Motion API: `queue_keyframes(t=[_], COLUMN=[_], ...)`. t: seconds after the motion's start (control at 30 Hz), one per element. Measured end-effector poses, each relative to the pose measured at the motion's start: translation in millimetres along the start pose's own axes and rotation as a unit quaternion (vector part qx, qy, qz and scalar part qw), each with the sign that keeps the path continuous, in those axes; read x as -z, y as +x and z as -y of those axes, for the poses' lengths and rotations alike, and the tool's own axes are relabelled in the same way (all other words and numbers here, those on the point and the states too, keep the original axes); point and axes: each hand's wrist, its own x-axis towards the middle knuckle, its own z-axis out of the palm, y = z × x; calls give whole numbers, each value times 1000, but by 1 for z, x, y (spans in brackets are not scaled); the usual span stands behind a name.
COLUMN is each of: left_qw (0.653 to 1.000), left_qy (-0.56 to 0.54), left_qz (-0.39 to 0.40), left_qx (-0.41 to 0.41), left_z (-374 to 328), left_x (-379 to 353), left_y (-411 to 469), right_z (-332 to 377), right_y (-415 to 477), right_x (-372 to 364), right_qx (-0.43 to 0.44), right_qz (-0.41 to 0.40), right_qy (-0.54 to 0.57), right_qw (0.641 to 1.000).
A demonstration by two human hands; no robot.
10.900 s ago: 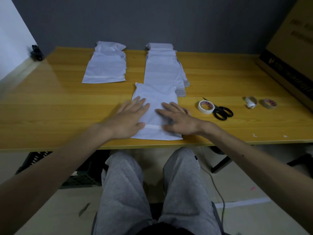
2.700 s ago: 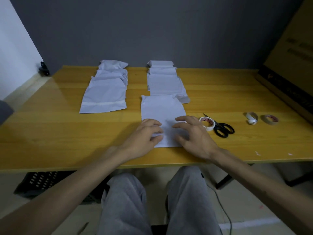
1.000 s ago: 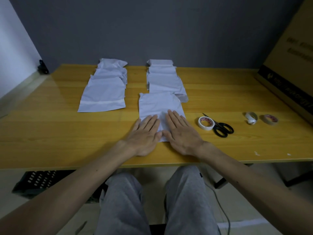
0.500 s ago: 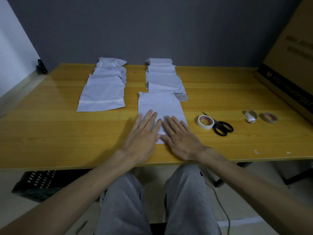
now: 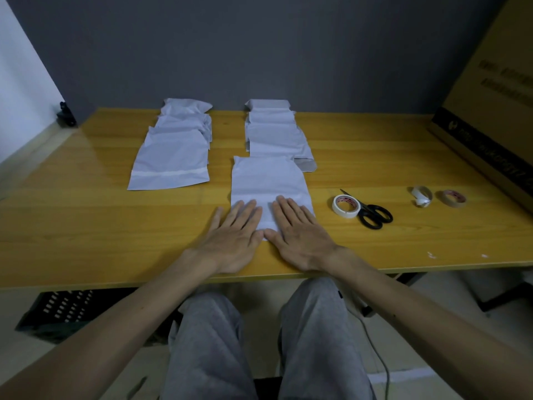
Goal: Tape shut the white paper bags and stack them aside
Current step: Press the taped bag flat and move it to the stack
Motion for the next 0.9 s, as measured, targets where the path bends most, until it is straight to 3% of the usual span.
queue_keyframes(t=[0.63, 0.9], left_qw=[1000, 1000], left_qy=[-9, -11], left_qz=[25, 24], left_qx=[2, -10], left_z=[7, 10], left_x=[2, -1], left_y=[1, 2], right_z=[-35, -55], right_y=[-19, -30], right_x=[12, 14], right_qx=[-20, -17], right_qz=[37, 48], right_qy=[-14, 34], right_qw=[999, 998])
